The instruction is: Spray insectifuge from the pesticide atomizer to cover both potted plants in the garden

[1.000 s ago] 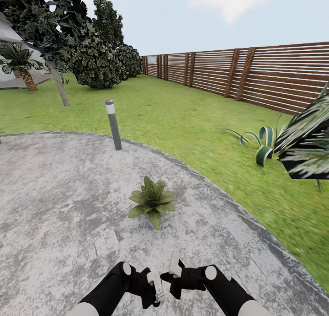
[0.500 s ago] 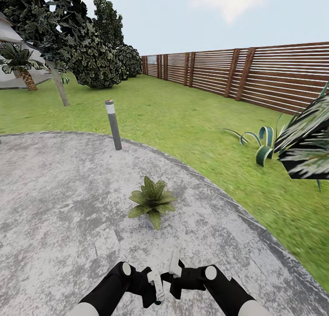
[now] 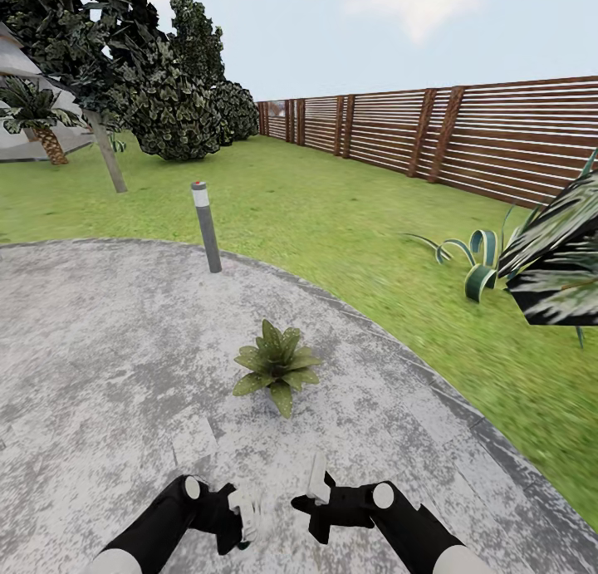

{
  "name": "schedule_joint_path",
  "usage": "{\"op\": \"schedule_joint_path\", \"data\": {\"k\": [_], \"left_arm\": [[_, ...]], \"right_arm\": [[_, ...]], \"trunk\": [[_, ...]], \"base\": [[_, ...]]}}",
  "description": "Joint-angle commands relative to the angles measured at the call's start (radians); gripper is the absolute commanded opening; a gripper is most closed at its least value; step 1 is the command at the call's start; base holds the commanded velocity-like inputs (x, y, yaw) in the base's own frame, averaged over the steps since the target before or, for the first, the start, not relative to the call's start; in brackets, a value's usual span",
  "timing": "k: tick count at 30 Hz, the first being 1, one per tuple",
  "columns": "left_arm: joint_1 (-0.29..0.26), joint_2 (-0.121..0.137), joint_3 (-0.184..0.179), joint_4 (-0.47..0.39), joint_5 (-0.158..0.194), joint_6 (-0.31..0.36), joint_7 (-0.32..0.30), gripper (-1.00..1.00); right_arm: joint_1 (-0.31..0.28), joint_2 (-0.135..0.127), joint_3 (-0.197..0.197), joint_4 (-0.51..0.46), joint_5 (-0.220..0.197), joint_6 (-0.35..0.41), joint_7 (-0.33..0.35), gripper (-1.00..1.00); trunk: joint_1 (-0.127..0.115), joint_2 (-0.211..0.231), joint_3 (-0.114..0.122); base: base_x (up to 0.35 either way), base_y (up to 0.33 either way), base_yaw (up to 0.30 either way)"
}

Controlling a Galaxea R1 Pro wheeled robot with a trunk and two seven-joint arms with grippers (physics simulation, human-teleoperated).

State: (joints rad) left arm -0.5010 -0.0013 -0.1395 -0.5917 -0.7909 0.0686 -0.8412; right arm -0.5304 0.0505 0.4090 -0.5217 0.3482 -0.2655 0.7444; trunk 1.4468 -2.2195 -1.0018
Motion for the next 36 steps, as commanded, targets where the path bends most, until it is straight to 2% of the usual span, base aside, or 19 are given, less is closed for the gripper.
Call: {"op": "schedule_joint_path", "data": {"k": [1, 4, 8, 9, 11, 14, 15, 17, 19, 21, 22, 23, 25, 26, 27, 28, 31, 34, 36], "left_arm": [[0.000, 0.021, 0.000, -0.001, 0.002, 0.006, -0.004, -1.00], [0.002, 0.073, 0.002, 0.007, 0.003, 0.005, -0.003, -1.00], [0.005, 0.107, 0.004, 0.011, 0.003, 0.006, 0.001, -1.00], [0.005, 0.119, 0.011, 0.010, 0.002, 0.008, 0.005, -1.00], [0.006, 0.145, 0.058, 0.010, 0.002, 0.009, 0.020, -1.00], [0.013, 0.167, 0.197, 0.010, 0.000, 0.006, 0.040, -1.00], [0.014, 0.168, 0.229, 0.010, 0.001, 0.005, 0.046, -1.00], [0.015, 0.166, 0.298, 0.011, 0.002, 0.004, 0.077, -1.00], [0.016, 0.156, 0.368, 0.015, 0.007, 0.003, 0.145, -1.00], [0.016, 0.133, 0.438, 0.047, 0.036, 0.001, 0.218, -1.00], [0.016, 0.123, 0.471, 0.078, 0.064, -0.008, 0.267, -1.00], [0.016, 0.120, 0.489, 0.101, 0.084, -0.030, 0.303, -1.00], [0.016, 0.115, 0.521, 0.170, 0.143, -0.139, 0.394, -1.00], [0.016, 0.114, 0.536, 0.220, 0.182, -0.207, 0.448, -1.00], [0.016, 0.114, 0.545, 0.252, 0.208, -0.239, 0.484, -1.00], [0.016, 0.112, 0.553, 0.290, 0.243, -0.267, 0.538, -1.00], [0.020, 0.112, 0.560, 0.349, 0.312, -0.300, 0.655, -1.00], [0.038, 0.110, 0.560, 0.417, 0.369, -0.341, 0.695, -1.00], [0.044, 0.109, 0.561, 0.444, 0.385, -0.376, 0.706, -1.00]], "right_arm": [[0.000, 0.000, -0.001, 0.000, 0.011, -0.006, 0.000, -1.00], [0.000, 0.000, -0.001, 0.000, 0.012, -0.006, 0.000, -1.00], [0.000, -0.001, -0.002, 0.002, 0.015, -0.006, 0.000, -1.00], [0.000, -0.001, -0.002, 0.004, 0.015, -0.006, 0.000, 1.00], [0.000, -0.004, -0.002, 0.007, 0.016, -0.006, 0.000, 1.00], [0.000, -0.008, -0.004, 0.008, 0.017, -0.006, -0.004, 1.00], [0.000, -0.009, -0.004, 0.008, 0.017, -0.006, -0.006, 1.00], [0.000, -0.010, -0.007, 0.010, 0.017, -0.005, -0.013, 1.00], [0.000, -0.014, -0.009, 0.014, 0.016, -0.005, -0.053, 1.00], [0.000, -0.017, -0.008, 0.042, 0.015, -0.004, -0.143, 1.00], [0.000, -0.017, -0.009, 0.090, 0.013, -0.003, -0.221, 1.00], [0.000, -0.016, -0.009, 0.131, 0.011, -0.003, -0.282, 1.00], [0.000, -0.014, -0.011, 0.228, 0.005, -0.003, -0.455, 1.00], [0.000, -0.013, -0.025, 0.265, -0.016, -0.003, -0.564, 1.00], [0.000, -0.013, -0.046, 0.280, -0.045, -0.004, -0.633, 1.00], [0.001, -0.015, -0.083, 0.294, -0.100, -0.007, -0.721, 1.00], [0.005, -0.020, -0.124, 0.306, -0.202, -0.033, -0.824, 1.00], [0.028, -0.042, -0.134, 0.310, -0.252, -0.121, -0.861, 1.00], [0.073, -0.054, -0.135, 0.332, -0.265, -0.192, -0.968, 1.00]], "trunk": [[0.000, 0.000, -0.001], [0.000, 0.000, -0.001], [0.000, 0.000, -0.001], [0.000, 0.000, -0.001], [0.000, 0.000, -0.001], [0.000, 0.000, -0.001], [0.000, 0.000, -0.001], [0.000, 0.000, -0.001], [0.000, 0.000, -0.001], [0.000, 0.000, -0.001], [0.000, 0.000, -0.001], [0.000, 0.000, -0.001], [0.000, 0.000, -0.001], [0.000, 0.000, -0.001], [0.000, 0.000, -0.001], [0.000, 0.000, -0.001], [0.000, 0.000, -0.001], [0.000, 0.000, -0.001], [0.000, 0.000, -0.001]], "base": [[0.000, 0.000, 0.000], [0.000, 0.000, 0.000], [0.000, 0.000, 0.000], [0.000, 0.000, 0.000], [0.000, 0.000, 0.000], [0.000, 0.000, 0.000], [0.000, 0.000, 0.000], [0.000, 0.000, 0.000], [0.000, 0.000, 0.000], [0.000, 0.000, 0.000], [0.000, 0.000, 0.000], [0.000, 0.000, 0.000], [0.000, 0.000, 0.000], [0.000, 0.000, 0.000], [0.000, 0.000, 0.000], [0.000, 0.000, 0.000], [0.000, 0.000, 0.000], [0.000, 0.000, 0.000], [0.000, 0.000, 0.000]]}}
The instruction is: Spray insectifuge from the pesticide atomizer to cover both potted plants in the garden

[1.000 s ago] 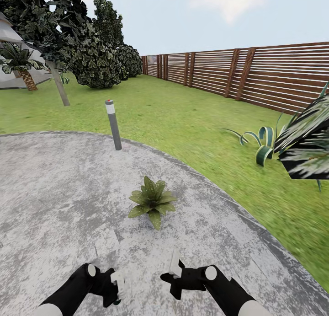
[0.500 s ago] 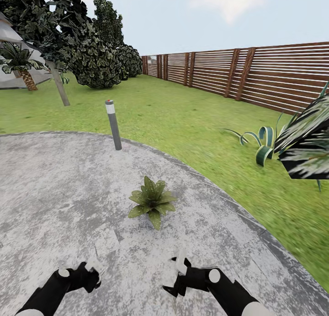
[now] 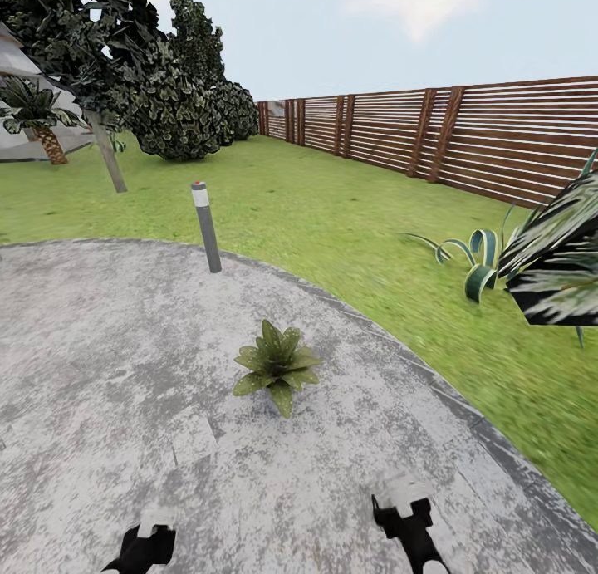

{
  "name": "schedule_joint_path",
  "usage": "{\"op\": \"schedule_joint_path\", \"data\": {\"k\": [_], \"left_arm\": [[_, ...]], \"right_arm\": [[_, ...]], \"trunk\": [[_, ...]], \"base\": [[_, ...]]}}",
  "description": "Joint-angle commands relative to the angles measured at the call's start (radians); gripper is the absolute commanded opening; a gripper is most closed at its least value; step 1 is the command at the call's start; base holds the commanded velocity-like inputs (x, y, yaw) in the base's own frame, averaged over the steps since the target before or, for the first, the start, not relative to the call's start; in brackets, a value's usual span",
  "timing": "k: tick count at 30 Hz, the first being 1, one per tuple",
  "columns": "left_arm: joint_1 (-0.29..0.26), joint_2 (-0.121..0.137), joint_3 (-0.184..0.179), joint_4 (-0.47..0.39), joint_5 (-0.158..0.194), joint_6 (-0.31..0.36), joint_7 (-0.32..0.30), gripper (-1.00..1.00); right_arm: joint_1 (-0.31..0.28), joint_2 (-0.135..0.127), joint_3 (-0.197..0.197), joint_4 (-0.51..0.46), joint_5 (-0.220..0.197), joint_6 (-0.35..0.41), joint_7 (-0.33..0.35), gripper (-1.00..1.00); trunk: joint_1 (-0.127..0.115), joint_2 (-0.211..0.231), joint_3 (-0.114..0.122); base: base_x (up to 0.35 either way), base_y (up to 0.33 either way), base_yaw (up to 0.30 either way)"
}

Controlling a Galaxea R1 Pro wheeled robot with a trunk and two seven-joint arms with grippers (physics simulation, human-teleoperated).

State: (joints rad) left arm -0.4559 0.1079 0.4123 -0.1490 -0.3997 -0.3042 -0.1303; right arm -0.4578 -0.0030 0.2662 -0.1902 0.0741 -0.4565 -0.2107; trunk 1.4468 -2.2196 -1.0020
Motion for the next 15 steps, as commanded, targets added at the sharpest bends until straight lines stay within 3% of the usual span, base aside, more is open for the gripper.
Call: {"op": "schedule_joint_path", "data": {"k": [1, 2, 4, 6, 11, 12, 15], "left_arm": [[0.001, -0.001, 0.009, 0.007, -0.004, -0.010, -0.001, -1.00], [0.002, -0.004, 0.010, 0.011, -0.002, -0.013, 0.007, -1.00], [0.003, -0.010, 0.010, 0.018, -0.002, -0.016, 0.041, -1.00], [0.003, -0.022, 0.009, 0.025, 0.000, -0.019, 0.138, -1.00], [0.009, -0.041, 0.010, 0.028, 0.014, -0.022, 0.188, -1.00], [0.018, -0.041, 0.010, 0.027, 0.046, -0.026, 0.191, -1.00], [0.020, -0.040, 0.009, 0.026, 0.089, -0.034, 0.191, -1.00]], "right_arm": [[0.024, -0.005, 0.007, 0.015, 0.007, -0.063, -0.083, 1.00], [0.048, -0.007, 0.007, 0.028, 0.006, -0.146, -0.142, 1.00], [0.075, -0.011, 0.007, 0.055, 0.006, -0.261, -0.194, 1.00], [0.089, -0.011, 0.009, 0.126, 0.007, -0.320, -0.214, 1.00], [0.092, -0.004, 0.009, 0.155, 0.005, -0.330, -0.218, 1.00], [0.093, -0.002, 0.006, 0.155, -0.020, -0.330, -0.220, 1.00], [0.093, -0.001, 0.006, 0.155, -0.080, -0.330, -0.220, 1.00]], "trunk": [[0.000, 0.000, -0.001], [0.000, 0.000, -0.001], [0.000, 0.000, -0.001], [0.000, 0.000, -0.001], [0.000, 0.000, -0.001], [0.000, 0.000, -0.001], [0.000, 0.000, -0.001]], "base": [[0.000, 0.000, 0.000], [0.000, 0.000, 0.000], [0.000, 0.000, 0.000], [0.000, 0.000, 0.000], [0.000, 0.000, 0.000], [0.000, 0.000, 0.000], [0.000, 0.000, 0.000]]}}
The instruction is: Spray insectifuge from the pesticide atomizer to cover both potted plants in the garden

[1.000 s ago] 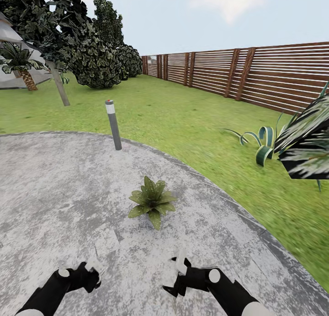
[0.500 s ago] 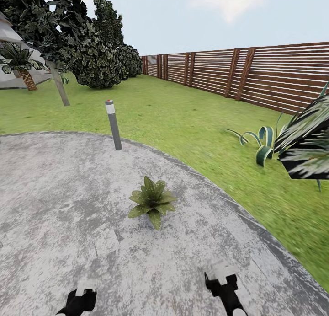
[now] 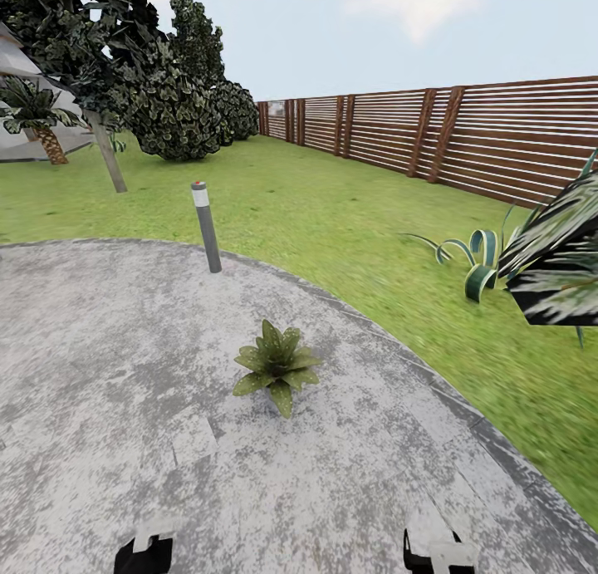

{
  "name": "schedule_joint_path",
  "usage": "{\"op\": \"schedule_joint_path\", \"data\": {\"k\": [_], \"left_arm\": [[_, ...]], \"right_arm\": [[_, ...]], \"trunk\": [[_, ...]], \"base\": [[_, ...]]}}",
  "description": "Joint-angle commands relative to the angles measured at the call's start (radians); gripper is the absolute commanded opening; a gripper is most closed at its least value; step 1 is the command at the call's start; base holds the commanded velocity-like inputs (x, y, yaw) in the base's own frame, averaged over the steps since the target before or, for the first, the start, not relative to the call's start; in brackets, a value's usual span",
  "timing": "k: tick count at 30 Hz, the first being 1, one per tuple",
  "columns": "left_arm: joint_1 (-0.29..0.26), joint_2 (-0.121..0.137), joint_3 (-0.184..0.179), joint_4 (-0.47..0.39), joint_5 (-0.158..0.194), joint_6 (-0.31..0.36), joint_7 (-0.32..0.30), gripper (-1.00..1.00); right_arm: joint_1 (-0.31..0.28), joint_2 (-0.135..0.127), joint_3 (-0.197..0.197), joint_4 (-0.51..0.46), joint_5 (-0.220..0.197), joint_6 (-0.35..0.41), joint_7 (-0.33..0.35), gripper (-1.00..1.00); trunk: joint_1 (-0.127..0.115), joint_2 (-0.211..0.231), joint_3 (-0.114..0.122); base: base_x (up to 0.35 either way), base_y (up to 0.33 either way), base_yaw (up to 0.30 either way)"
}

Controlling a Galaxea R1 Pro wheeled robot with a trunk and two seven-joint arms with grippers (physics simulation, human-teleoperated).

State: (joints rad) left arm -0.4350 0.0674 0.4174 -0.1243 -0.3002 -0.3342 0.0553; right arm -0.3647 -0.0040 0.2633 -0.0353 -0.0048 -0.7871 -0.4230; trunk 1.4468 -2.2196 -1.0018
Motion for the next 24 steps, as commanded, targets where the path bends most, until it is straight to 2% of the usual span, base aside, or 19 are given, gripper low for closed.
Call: {"op": "schedule_joint_path", "data": {"k": [1, 19, 24], "left_arm": [[-0.001, 0.000, 0.003, 0.002, -0.008, -0.004, 0.005, -1.00], [0.004, -0.001, -0.003, 0.003, -0.009, -0.005, -0.008, -1.00], [0.005, -0.001, -0.001, 0.003, -0.005, -0.005, -0.006, -1.00]], "right_arm": [[0.000, 0.000, 0.009, 0.000, -0.004, 0.000, -0.008, 1.00], [0.000, -0.002, 0.010, 0.003, -0.009, 0.000, -0.007, 1.00], [0.000, -0.002, 0.010, 0.004, -0.009, 0.000, -0.007, 1.00]], "trunk": [[0.000, 0.000, -0.001], [0.000, 0.000, 0.010], [0.000, 0.000, 0.015]], "base": [[0.000, 0.000, 0.000], [0.000, 0.000, 0.247], [-0.039, 0.187, 0.219]]}}
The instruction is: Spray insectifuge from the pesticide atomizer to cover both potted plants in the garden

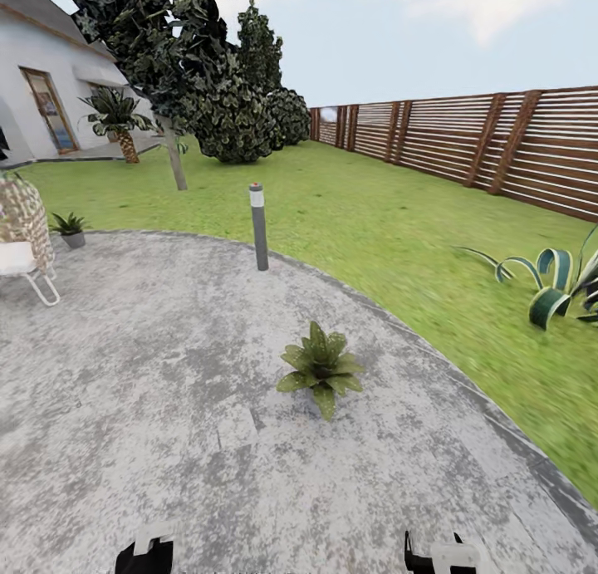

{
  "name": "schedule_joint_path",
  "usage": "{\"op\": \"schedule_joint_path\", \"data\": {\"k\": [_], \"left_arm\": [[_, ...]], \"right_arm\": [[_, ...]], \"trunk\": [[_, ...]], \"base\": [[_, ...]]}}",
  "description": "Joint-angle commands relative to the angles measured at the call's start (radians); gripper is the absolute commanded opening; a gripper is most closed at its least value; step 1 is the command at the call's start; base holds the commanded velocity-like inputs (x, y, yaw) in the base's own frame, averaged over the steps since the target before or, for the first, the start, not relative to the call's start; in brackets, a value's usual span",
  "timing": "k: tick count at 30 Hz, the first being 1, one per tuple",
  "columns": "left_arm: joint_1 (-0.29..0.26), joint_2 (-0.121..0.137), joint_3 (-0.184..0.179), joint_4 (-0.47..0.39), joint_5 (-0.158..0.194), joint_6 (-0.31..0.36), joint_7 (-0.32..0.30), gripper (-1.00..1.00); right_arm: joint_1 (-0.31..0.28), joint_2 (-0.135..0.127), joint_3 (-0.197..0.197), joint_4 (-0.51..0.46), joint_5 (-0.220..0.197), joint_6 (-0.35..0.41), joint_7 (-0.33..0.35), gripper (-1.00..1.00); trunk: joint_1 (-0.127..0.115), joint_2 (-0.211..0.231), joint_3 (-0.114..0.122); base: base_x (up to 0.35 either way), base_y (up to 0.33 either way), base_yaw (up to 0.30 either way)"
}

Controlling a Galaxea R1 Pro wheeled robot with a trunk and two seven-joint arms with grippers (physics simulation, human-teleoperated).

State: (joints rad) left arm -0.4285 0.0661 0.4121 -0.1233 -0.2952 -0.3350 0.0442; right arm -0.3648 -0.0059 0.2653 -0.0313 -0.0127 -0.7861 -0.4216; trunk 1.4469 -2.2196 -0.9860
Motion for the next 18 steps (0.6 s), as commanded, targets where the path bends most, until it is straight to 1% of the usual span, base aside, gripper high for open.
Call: {"op": "schedule_joint_path", "data": {"k": [1, 18], "left_arm": [[-0.001, 0.000, 0.005, 0.002, -0.010, -0.004, 0.005, -1.00], [-0.001, 0.001, 0.007, 0.002, -0.010, -0.004, 0.006, -1.00]], "right_arm": [[0.000, 0.000, 0.009, 0.000, -0.001, 0.000, -0.008, 1.00], [0.000, 0.001, 0.009, 0.001, -0.001, 0.001, -0.006, 1.00]], "trunk": [[0.000, 0.000, 0.000], [0.000, 0.000, 0.017]], "base": [[-0.077, 0.282, 0.218], [-0.009, 0.304, 0.221]]}}
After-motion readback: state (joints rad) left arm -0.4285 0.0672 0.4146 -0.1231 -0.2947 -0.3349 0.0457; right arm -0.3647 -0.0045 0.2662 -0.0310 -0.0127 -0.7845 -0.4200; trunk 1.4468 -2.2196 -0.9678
